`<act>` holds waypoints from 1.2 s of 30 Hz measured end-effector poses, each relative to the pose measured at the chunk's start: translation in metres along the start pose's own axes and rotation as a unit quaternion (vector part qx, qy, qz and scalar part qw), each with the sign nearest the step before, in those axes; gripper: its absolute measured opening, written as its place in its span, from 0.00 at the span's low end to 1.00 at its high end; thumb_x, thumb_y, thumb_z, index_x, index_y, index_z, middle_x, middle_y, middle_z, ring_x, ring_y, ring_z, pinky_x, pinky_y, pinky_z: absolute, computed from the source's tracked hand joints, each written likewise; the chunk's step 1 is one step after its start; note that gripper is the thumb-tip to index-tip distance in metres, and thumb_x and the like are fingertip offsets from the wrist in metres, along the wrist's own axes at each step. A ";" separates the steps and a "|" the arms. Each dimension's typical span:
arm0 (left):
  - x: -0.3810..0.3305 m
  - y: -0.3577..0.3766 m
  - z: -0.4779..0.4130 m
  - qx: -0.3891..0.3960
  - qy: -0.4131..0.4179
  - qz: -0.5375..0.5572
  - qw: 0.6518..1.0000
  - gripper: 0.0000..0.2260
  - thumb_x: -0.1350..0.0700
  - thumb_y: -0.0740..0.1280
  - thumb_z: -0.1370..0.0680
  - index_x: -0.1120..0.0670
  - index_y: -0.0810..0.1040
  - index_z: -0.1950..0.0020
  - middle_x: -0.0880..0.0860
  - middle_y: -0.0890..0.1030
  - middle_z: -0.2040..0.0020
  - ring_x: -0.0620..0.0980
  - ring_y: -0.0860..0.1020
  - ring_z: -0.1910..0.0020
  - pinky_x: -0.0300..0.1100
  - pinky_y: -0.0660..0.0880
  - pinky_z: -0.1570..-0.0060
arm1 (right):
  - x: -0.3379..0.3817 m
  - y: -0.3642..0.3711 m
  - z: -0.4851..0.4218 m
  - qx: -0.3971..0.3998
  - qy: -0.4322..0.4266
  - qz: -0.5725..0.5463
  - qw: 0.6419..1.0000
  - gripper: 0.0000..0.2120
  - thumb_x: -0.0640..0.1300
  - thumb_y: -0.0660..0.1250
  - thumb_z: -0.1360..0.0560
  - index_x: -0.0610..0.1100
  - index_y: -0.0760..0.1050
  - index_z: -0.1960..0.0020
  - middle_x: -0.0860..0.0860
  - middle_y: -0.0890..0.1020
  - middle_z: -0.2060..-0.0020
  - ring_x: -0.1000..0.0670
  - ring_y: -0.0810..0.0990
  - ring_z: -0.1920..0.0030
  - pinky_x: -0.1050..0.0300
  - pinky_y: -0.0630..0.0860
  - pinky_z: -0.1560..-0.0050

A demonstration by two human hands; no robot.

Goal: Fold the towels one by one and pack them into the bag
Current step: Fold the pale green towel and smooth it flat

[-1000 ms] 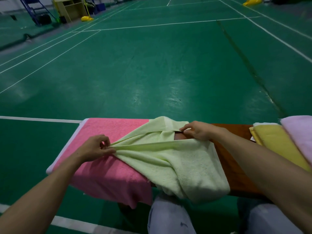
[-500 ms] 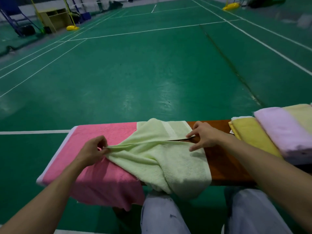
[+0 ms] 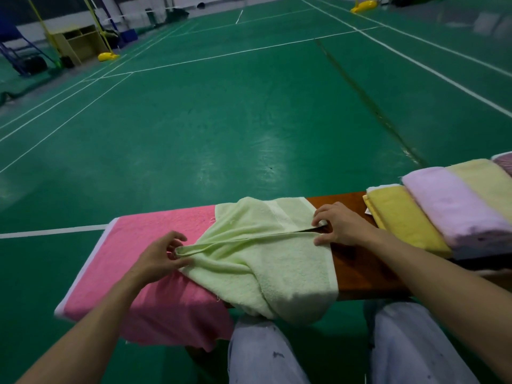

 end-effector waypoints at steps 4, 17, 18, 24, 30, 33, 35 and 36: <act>-0.005 -0.005 -0.001 -0.080 0.027 -0.023 0.996 0.07 0.62 0.75 0.29 0.51 0.80 0.58 0.50 0.82 0.60 0.52 0.79 0.59 0.43 0.75 0.58 | -0.006 -0.001 0.006 0.002 0.005 -0.021 1.000 0.25 0.57 0.74 0.29 0.50 0.76 0.36 0.54 0.75 0.36 0.53 0.67 0.39 0.55 0.69 0.38; -0.002 -0.019 0.002 -0.130 -0.003 0.015 0.991 0.06 0.62 0.74 0.28 0.51 0.84 0.55 0.47 0.84 0.62 0.50 0.80 0.59 0.39 0.72 0.59 | -0.005 -0.001 0.020 -0.039 -0.005 -0.021 0.999 0.14 0.52 0.72 0.26 0.48 0.81 0.44 0.54 0.78 0.47 0.54 0.71 0.47 0.61 0.68 0.49; -0.002 -0.020 0.003 -0.130 -0.003 0.012 0.991 0.06 0.62 0.74 0.28 0.52 0.85 0.55 0.47 0.84 0.62 0.50 0.80 0.59 0.38 0.72 0.60 | -0.005 -0.001 0.021 -0.038 -0.007 -0.021 0.999 0.13 0.52 0.72 0.26 0.48 0.81 0.44 0.54 0.78 0.47 0.54 0.71 0.47 0.61 0.68 0.49; -0.009 -0.020 0.009 -0.148 -0.020 0.017 0.989 0.06 0.63 0.73 0.27 0.55 0.84 0.53 0.50 0.83 0.61 0.50 0.78 0.63 0.37 0.71 0.64 | -0.003 -0.002 0.028 -0.075 0.027 -0.073 0.994 0.11 0.46 0.70 0.24 0.44 0.80 0.43 0.52 0.79 0.49 0.52 0.75 0.49 0.59 0.73 0.47; -0.024 -0.019 0.019 -0.159 -0.028 0.097 0.982 0.07 0.65 0.73 0.27 0.52 0.82 0.57 0.51 0.82 0.59 0.51 0.76 0.67 0.40 0.72 0.69 | -0.005 -0.017 0.035 -0.149 0.090 -0.204 0.963 0.06 0.41 0.69 0.22 0.44 0.81 0.46 0.51 0.81 0.50 0.51 0.77 0.49 0.59 0.71 0.50; -0.036 -0.016 0.025 -0.164 -0.032 0.134 0.977 0.06 0.65 0.72 0.27 0.55 0.81 0.57 0.54 0.82 0.58 0.49 0.74 0.70 0.40 0.73 0.71 | -0.005 -0.029 0.042 -0.162 0.091 -0.249 0.951 0.05 0.37 0.68 0.23 0.44 0.81 0.49 0.50 0.82 0.53 0.49 0.79 0.50 0.61 0.72 0.56; -0.042 -0.016 0.028 -0.167 -0.032 0.147 0.975 0.05 0.65 0.72 0.27 0.56 0.82 0.56 0.55 0.82 0.58 0.49 0.74 0.70 0.39 0.74 0.71 | -0.007 -0.038 0.050 -0.169 0.091 -0.253 0.948 0.05 0.36 0.68 0.23 0.45 0.80 0.51 0.50 0.82 0.55 0.49 0.79 0.52 0.59 0.72 0.54; -0.044 -0.016 0.028 -0.166 -0.028 0.151 0.974 0.04 0.65 0.72 0.27 0.57 0.82 0.56 0.55 0.82 0.58 0.49 0.74 0.71 0.39 0.75 0.71 | -0.009 -0.042 0.053 -0.174 0.096 -0.259 0.945 0.06 0.36 0.68 0.23 0.45 0.80 0.51 0.50 0.82 0.56 0.48 0.80 0.54 0.58 0.73 0.55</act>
Point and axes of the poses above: each hand's wrist, its own z-axis away from the middle knuckle, its own y-axis out of the palm, x = y × z, the point moved 3 cm from there along -z, towards the middle knuckle
